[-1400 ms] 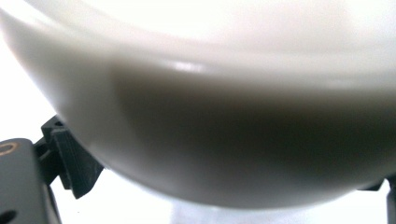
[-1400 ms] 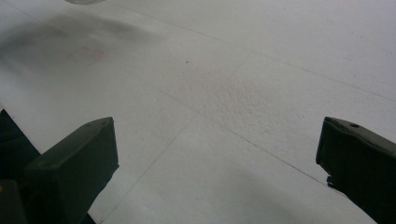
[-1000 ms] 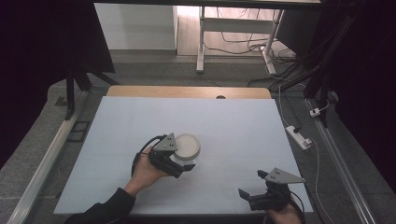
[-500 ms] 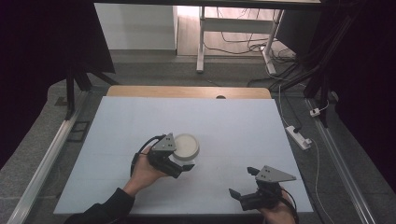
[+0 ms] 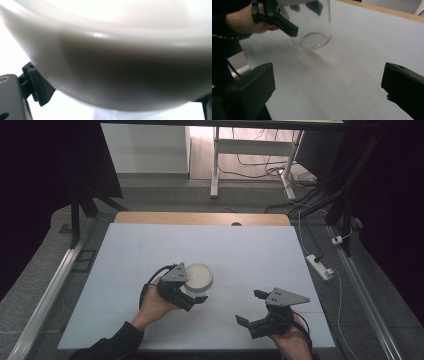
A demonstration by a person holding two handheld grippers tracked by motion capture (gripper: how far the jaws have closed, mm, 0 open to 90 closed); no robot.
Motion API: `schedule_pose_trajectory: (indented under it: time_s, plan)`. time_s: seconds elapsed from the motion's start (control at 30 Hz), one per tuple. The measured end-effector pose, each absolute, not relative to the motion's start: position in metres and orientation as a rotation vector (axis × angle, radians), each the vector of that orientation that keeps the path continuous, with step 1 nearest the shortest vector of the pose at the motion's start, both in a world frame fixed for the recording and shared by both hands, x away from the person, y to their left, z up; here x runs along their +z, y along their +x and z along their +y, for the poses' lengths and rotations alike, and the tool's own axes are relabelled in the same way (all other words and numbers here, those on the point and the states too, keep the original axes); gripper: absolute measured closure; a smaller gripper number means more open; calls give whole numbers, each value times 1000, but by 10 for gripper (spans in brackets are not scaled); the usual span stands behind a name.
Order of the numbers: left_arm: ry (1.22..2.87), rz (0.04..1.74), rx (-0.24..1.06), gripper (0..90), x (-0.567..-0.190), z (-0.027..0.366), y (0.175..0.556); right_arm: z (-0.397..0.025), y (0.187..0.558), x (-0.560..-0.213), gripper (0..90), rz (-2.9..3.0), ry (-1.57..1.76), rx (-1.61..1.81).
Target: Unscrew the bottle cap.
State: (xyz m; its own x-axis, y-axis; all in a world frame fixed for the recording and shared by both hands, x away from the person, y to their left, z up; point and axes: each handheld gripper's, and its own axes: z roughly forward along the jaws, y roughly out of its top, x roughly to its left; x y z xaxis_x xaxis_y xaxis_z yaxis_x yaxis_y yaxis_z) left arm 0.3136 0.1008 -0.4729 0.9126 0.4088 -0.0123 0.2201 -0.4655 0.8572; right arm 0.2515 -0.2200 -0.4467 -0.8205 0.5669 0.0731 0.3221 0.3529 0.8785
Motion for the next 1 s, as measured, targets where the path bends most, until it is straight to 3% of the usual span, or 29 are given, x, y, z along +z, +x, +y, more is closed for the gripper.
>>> schedule_pose_trajectory:
  time_s: [1.0]
  plan:
    - [2086,432,208,77,-473,96,311,-163,280,-425,0,2404,683,1451]
